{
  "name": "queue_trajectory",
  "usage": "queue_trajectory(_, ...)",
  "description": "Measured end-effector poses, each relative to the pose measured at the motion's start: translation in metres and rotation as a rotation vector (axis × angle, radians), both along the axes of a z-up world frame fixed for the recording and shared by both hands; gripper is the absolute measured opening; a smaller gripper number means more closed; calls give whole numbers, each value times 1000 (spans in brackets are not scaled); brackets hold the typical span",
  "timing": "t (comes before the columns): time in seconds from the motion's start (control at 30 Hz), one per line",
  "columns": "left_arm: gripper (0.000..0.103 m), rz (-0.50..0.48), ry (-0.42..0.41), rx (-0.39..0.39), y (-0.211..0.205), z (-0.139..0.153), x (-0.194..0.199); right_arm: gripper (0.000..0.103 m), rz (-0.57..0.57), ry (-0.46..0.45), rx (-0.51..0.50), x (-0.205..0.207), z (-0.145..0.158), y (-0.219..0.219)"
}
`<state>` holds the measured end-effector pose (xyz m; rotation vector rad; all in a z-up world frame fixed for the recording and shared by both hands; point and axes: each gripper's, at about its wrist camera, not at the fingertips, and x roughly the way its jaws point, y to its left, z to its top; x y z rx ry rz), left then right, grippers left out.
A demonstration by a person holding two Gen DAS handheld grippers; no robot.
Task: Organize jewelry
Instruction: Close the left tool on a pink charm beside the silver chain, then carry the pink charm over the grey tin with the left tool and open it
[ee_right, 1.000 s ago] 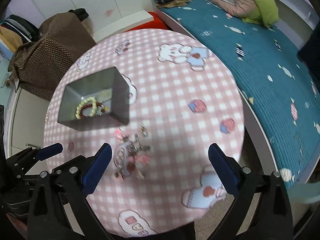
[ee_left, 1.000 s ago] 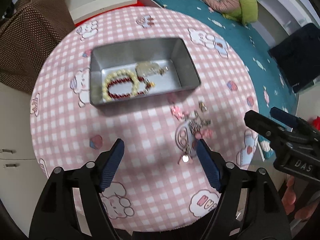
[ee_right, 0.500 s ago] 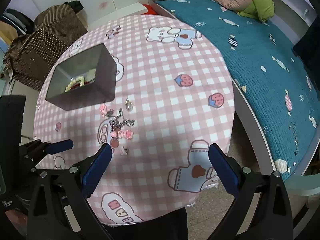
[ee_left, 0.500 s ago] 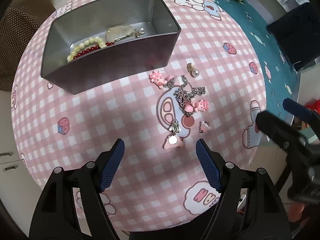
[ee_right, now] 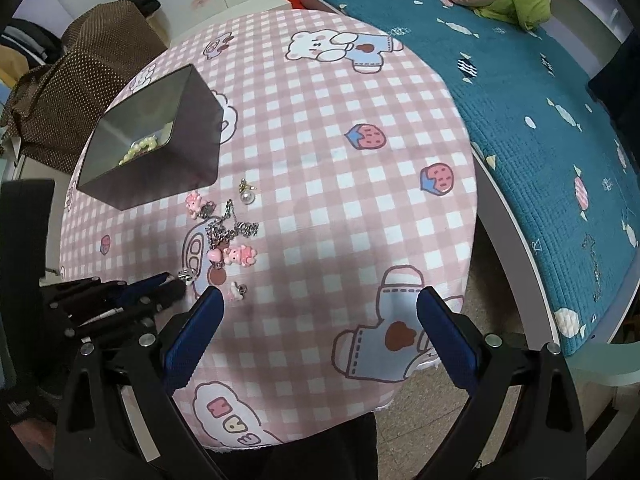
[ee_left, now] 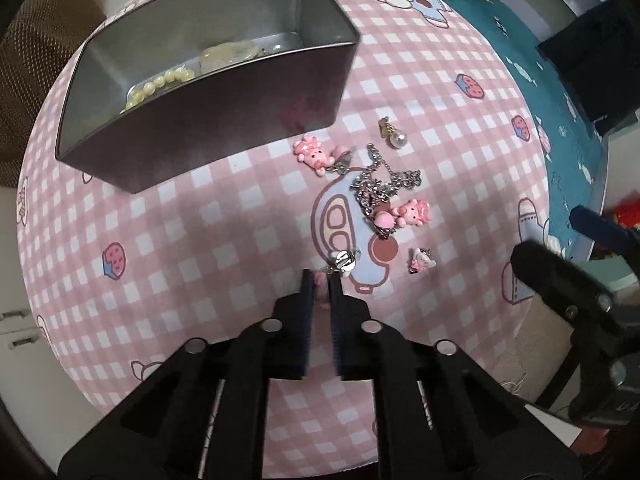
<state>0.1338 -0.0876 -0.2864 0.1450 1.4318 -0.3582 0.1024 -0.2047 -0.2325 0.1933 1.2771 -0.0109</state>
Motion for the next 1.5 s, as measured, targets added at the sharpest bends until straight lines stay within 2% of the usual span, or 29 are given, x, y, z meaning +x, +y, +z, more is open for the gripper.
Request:
queue_trajectory(0.37,7,50,12,-82,21,9,3,93,89,-28,9,1,-1,19)
queue_trajectory(0.47,7,72,4,-102,26,16,2,86,122,-27,18,4,-5,26)
queue_trajectory(0.63,7,112,-11,-135,33,30,4,57,220,8,20,7,-22,48)
queue_trajectory(0.73,7,132,-22,-141,41,36,7,43,260,28,13,9,-33,60)
queue_trajectory(0.87,7,158,-21,-140,49,36,8,35,279,7,-7,10,-37,67)
queue_trajectory(0.93,7,164,-20,-140,53,37,8,21,275,-7,-25,11,-37,66)
queue_trajectory(1.03,7,167,-19,-141,51,35,9,13,285,-5,-31,12,-38,63)
queue_trajectory(1.2,7,175,-32,-149,54,40,9,10,238,8,11,14,-35,52)
queue_trajectory(1.3,7,180,-41,-153,59,47,9,10,233,-2,12,14,-28,37)
queue_trajectory(1.5,7,187,-54,-161,61,55,6,10,176,-33,73,15,-13,18)
